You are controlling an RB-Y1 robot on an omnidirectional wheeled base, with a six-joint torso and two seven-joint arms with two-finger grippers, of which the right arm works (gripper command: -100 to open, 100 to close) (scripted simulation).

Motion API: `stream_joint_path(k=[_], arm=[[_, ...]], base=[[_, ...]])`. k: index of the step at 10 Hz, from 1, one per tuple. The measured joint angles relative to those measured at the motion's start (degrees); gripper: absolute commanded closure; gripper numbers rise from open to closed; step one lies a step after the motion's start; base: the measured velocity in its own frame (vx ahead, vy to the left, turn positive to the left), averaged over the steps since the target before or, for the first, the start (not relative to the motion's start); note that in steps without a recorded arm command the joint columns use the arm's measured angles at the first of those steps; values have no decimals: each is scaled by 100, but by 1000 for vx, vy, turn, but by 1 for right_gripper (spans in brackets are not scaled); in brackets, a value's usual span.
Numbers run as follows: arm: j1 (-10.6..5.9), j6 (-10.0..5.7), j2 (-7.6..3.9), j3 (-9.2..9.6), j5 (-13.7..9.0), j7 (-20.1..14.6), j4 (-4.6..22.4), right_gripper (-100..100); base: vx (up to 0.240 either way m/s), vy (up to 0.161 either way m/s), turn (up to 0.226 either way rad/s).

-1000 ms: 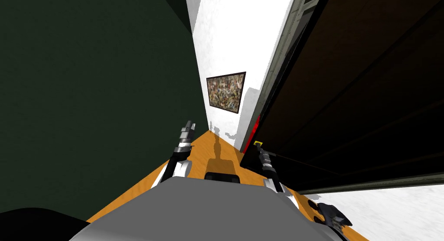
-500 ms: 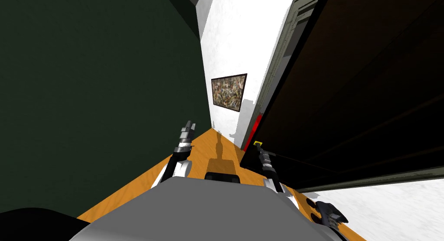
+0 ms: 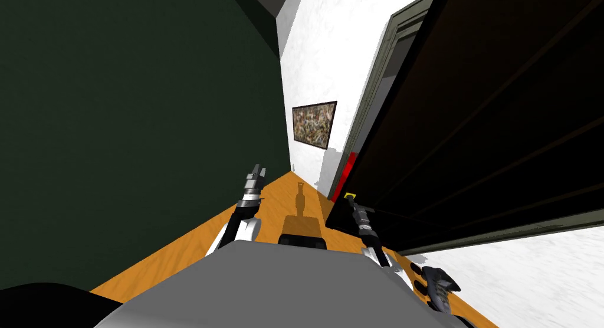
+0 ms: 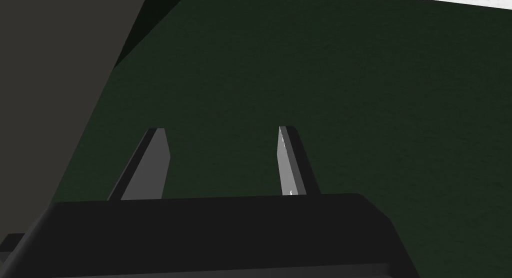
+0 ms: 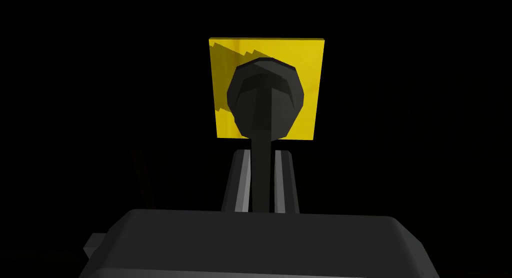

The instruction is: Pull the door open

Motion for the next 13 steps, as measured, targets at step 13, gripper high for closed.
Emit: stream_joint_path(k=[13], arm=[[552,-770,-422,533,262,-626,14,100]], base=[[-171,-45,99]])
